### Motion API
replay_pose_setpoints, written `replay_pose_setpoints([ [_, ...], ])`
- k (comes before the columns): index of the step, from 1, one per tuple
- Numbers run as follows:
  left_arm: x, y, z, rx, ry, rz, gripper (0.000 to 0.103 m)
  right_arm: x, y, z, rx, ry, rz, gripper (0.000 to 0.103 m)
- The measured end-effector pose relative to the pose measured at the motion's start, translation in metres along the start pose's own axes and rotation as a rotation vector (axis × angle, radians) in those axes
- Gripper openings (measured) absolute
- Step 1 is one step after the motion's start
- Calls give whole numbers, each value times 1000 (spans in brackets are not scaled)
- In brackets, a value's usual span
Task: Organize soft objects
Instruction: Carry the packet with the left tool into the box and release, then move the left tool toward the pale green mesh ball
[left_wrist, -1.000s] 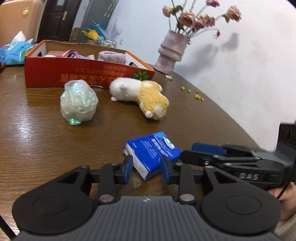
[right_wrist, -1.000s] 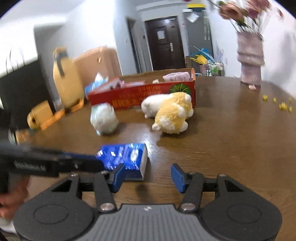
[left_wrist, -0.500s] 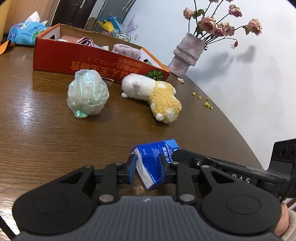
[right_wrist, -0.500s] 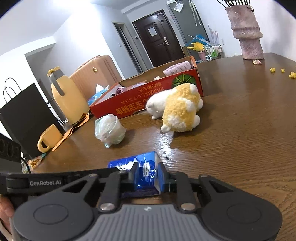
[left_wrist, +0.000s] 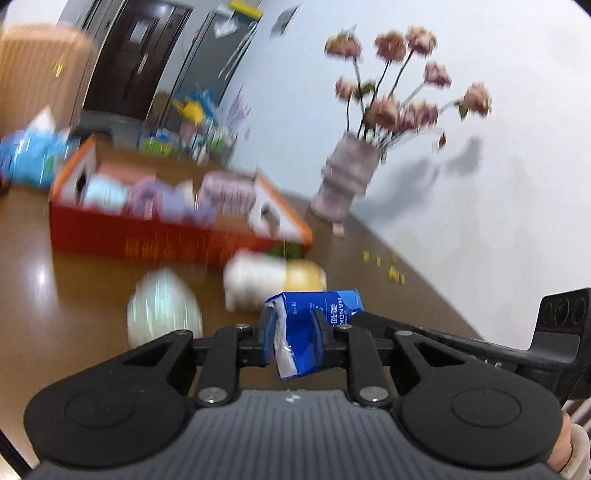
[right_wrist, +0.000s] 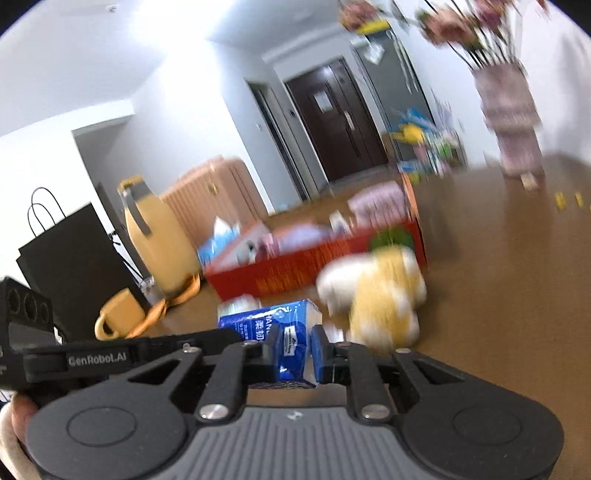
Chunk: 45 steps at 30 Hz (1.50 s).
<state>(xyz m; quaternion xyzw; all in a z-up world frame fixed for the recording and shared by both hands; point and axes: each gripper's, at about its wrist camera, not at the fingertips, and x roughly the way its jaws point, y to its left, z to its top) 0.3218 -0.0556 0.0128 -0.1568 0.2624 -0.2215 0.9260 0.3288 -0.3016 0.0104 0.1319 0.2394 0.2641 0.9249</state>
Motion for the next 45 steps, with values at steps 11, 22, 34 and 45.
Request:
replay_pose_setpoints([
  [11, 130, 69, 122, -29, 87, 82, 20, 156, -28, 114, -73, 85, -93, 16],
  [22, 150, 95, 105, 118, 243, 178, 28, 228, -23, 93, -153, 331, -105, 19],
  [34, 38, 65, 145, 186, 1, 265, 51, 126, -3, 140, -174, 110, -125, 42],
  [45, -62, 15, 123, 232, -157, 327, 81, 8, 42, 138, -306, -105, -179, 70],
])
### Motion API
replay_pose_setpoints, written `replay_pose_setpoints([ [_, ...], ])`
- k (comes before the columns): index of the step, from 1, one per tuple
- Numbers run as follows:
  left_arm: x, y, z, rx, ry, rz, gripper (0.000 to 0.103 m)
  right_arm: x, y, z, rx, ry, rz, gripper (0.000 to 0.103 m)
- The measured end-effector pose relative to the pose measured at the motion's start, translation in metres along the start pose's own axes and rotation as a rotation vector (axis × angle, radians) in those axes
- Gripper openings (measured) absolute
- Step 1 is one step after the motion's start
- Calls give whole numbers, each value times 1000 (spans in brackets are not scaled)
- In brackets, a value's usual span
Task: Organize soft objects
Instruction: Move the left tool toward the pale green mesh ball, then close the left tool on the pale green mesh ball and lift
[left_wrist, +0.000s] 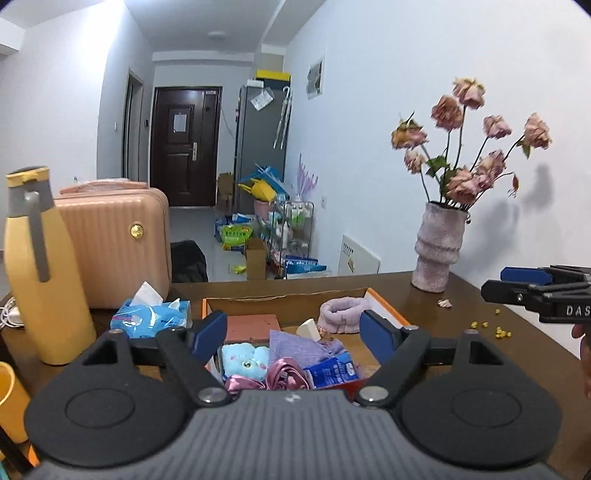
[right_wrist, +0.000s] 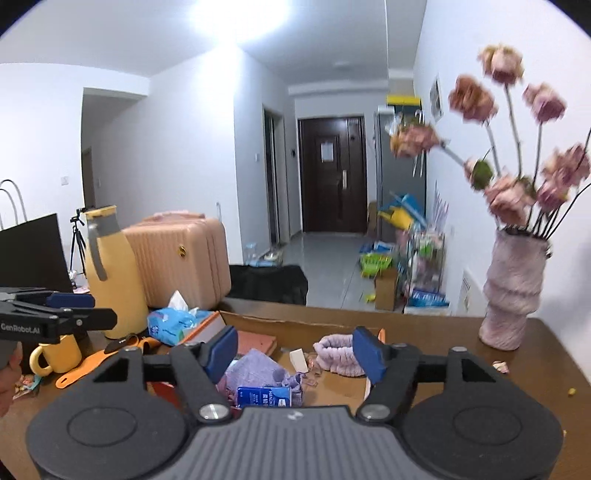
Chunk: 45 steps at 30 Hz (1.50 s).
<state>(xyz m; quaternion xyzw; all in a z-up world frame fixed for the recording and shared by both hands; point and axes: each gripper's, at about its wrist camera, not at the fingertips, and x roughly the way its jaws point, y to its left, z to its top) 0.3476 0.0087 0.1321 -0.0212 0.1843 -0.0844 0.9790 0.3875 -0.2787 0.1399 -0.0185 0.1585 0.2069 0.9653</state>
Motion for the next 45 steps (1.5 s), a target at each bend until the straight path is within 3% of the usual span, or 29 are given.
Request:
replay_pose_setpoints([
  [6, -42, -11, -13, -2, -51, 2, 85, -41, 17, -9, -37, -58, -11, 75],
  [9, -58, -11, -45, -43, -43, 4, 87, -64, 24, -32, -26, -97, -3, 76],
  [13, -82, -11, -95, -113, 11, 17, 87, -86, 40, -80, -28, -77, -4, 76],
  [17, -107, -18, -136, -91, 22, 105, 86, -106, 55, -129, -20, -40, 23, 76],
  [23, -116, -14, -153, -123, 72, 83, 74, -106, 57, -165, 105, 66, 88, 75],
  [30, -83, -11, -151, -151, 115, 50, 74, -83, 53, -163, 134, 85, 80, 67],
  [37, -26, -6, -145, -190, 160, -14, 68, -18, 51, -151, 159, 145, 107, 57],
  [45, 46, 17, -151, -316, 259, -99, 47, 66, 56, -137, 203, 191, 168, 48],
])
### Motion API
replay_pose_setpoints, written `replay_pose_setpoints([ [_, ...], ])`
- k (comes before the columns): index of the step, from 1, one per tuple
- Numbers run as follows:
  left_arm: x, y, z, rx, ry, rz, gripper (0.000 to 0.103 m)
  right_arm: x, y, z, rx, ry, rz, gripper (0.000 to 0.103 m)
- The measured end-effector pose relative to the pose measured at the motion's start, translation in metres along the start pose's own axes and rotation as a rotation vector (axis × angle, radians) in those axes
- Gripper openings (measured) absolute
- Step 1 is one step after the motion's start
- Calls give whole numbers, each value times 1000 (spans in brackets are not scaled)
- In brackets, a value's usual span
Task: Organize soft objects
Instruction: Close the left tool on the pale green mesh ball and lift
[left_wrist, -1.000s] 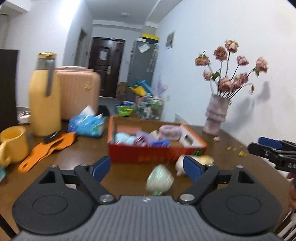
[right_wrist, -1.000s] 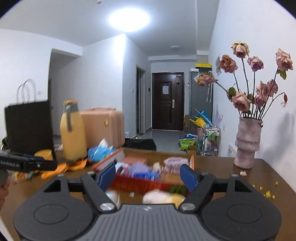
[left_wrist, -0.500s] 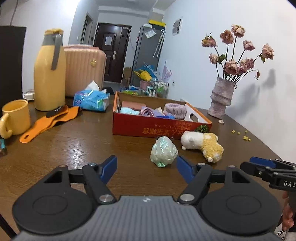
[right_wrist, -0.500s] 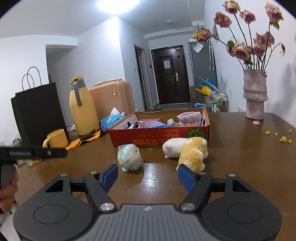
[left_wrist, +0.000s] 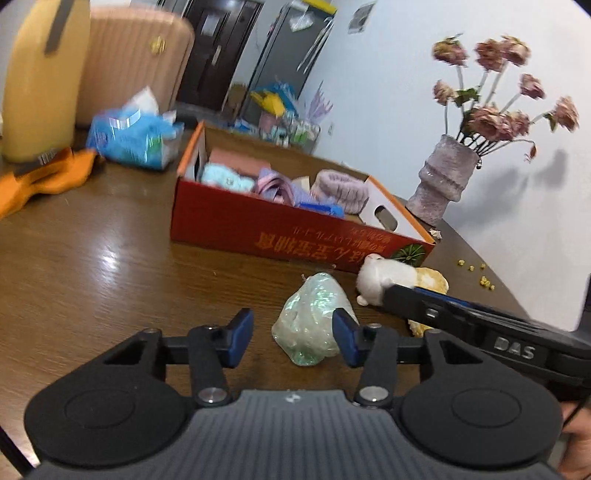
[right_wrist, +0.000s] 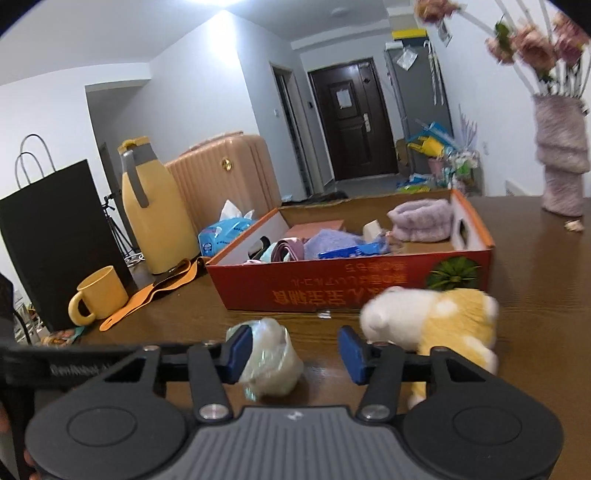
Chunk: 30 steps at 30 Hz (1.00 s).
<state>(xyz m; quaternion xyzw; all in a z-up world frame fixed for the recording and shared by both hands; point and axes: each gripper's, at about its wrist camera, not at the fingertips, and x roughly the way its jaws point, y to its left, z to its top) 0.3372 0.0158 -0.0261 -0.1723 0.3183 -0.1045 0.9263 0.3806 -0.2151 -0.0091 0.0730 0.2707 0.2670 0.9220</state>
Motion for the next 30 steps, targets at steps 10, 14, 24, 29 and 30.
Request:
replay_pose_setpoints([
  [10, 37, 34, 5, -137, 61, -170, 13, 58, -26, -5, 158, 104, 111, 14],
  [14, 35, 26, 4, -99, 51, -171, 7, 56, -29, -7, 176, 120, 124, 6],
  [24, -12, -30, -3, 45, -3, -176, 2, -20, -9, -6, 111, 5, 73, 3],
  [29, -30, -61, -8, 101, -21, -199, 2, -65, -6, -7, 92, -60, 32, 3],
  [30, -32, -67, -8, 111, -24, -203, 2, -72, -6, -7, 93, -71, 24, 3],
])
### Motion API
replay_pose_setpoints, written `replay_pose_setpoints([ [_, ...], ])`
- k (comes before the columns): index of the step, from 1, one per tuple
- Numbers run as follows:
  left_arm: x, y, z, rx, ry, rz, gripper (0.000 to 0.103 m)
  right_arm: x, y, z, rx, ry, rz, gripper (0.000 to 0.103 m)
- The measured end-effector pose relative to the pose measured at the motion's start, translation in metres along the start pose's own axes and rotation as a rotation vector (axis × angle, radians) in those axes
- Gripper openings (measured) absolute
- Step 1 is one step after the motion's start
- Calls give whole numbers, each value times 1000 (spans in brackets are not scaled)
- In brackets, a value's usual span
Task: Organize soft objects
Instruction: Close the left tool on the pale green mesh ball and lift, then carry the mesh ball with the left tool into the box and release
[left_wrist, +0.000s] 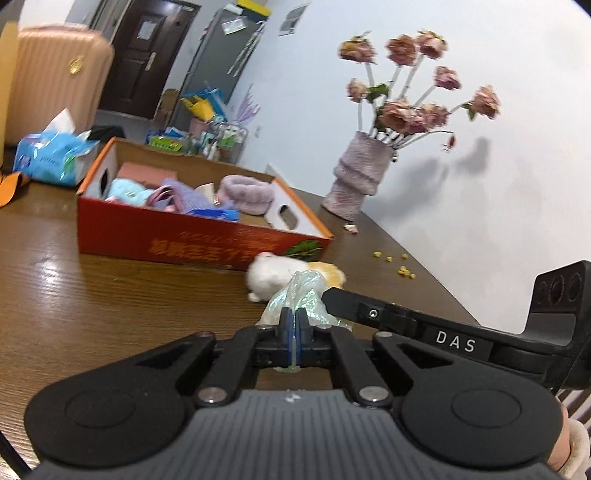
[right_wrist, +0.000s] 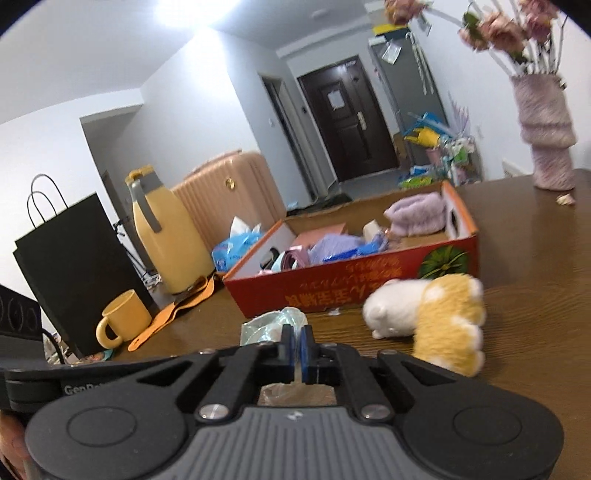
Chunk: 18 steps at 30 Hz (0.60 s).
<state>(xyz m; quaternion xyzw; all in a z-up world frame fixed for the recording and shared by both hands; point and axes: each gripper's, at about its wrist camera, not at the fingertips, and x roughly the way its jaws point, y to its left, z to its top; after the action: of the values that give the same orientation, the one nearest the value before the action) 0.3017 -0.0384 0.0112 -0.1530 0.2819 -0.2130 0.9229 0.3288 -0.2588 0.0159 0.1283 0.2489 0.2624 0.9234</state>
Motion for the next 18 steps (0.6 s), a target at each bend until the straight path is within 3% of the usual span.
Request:
replay_pose_setpoints([
  [9, 11, -31, 19, 68, -27, -52, 2, -29, -8, 22, -30, -83, -54, 3],
  [15, 47, -28, 63, 115, -41, -86, 2, -9, -21, 61, -80, -124, -93, 3],
  [18, 81, -16, 93, 92, -37, -102, 2, 13, -34, 88, -75, -132, -102, 3],
])
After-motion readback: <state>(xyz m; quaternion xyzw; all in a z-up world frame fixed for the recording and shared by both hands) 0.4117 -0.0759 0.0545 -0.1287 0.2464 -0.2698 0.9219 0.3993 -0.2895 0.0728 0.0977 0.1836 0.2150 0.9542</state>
